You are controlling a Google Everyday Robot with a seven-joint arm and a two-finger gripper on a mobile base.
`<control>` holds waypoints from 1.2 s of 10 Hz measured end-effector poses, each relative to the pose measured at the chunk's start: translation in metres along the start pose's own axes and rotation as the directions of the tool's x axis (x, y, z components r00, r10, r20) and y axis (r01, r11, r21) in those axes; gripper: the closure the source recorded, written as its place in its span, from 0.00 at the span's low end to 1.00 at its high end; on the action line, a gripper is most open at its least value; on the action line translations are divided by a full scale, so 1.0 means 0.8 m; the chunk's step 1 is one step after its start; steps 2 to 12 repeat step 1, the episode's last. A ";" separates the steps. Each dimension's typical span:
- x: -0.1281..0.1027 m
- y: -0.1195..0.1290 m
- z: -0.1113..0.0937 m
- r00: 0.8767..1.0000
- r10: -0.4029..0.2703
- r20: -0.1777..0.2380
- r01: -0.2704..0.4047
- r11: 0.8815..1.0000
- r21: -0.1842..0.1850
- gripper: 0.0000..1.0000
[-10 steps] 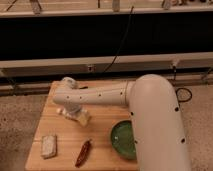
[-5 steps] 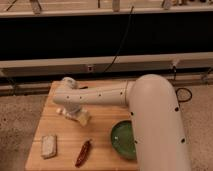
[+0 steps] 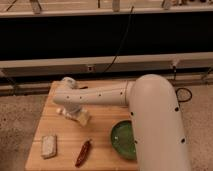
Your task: Place the bottle in the ceramic bowl
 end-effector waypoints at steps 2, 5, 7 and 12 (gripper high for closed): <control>0.000 0.000 0.000 1.000 0.000 0.000 0.000 1.000 0.000 0.20; 0.000 0.000 0.000 1.000 0.000 0.000 0.000 1.000 0.000 0.20; 0.000 0.000 0.000 1.000 0.000 0.000 0.000 1.000 0.000 0.20; 0.000 0.000 0.000 1.000 0.000 0.000 0.000 1.000 0.000 0.20</control>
